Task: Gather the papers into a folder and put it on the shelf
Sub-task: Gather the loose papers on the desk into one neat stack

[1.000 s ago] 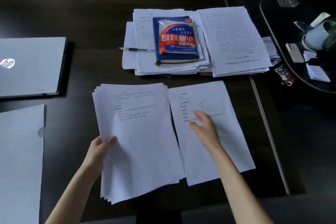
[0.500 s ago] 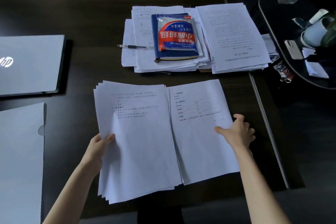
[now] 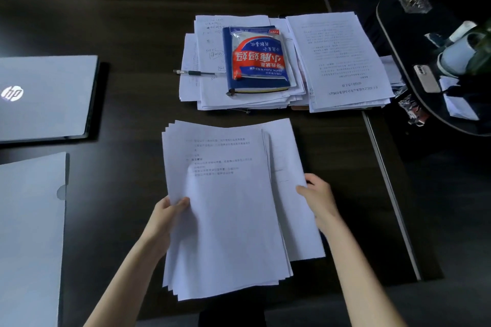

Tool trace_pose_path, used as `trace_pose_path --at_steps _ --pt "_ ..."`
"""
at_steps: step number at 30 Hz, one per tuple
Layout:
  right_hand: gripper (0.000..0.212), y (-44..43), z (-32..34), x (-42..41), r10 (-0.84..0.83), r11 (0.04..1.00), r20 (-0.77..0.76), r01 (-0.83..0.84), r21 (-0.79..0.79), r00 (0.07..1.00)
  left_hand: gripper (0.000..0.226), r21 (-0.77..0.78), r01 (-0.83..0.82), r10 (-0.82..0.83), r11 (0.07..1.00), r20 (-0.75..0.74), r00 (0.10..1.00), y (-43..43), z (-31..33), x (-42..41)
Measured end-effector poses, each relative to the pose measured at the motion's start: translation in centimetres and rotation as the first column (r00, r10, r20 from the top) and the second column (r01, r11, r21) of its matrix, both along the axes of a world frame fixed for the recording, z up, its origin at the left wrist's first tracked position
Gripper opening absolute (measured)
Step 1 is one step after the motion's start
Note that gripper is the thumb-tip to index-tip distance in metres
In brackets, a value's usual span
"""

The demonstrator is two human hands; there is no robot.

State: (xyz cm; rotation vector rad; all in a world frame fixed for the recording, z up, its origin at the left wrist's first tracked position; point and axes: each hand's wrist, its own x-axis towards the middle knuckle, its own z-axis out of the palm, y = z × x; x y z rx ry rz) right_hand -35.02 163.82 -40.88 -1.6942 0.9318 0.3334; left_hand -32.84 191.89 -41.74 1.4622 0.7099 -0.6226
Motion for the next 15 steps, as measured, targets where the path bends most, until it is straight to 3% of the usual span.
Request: trace_pose_path --at_steps 3,6,8,12,15 --pt "0.03 1.8 -0.3 0.0 -0.056 0.958 -0.015 0.058 0.281 0.998 0.007 0.002 -0.023 0.023 1.0 0.0 1.0 -1.5 0.0 0.0" --pt "0.029 3.2 -0.7 0.1 -0.029 0.922 -0.049 0.046 0.384 0.998 0.012 0.043 -0.018 0.017 0.999 0.019 1.0 -2.2 -0.1 0.2" --pt "0.036 3.8 -0.9 0.3 -0.018 0.92 -0.045 0.034 0.39 0.999 0.011 0.133 0.023 -0.03 0.991 0.051 0.998 -2.1 -0.5 0.3" --pt "0.025 4.5 -0.7 0.3 0.11 0.942 0.079 -0.129 0.309 0.991 0.02 0.303 0.144 -0.19 0.942 0.127 0.974 -2.0 0.1 0.2" --pt "0.034 4.9 -0.6 0.4 0.12 0.961 0.134 -0.149 0.231 0.984 0.008 0.442 0.117 -0.24 0.89 0.235 0.942 -2.1 0.4 0.2"
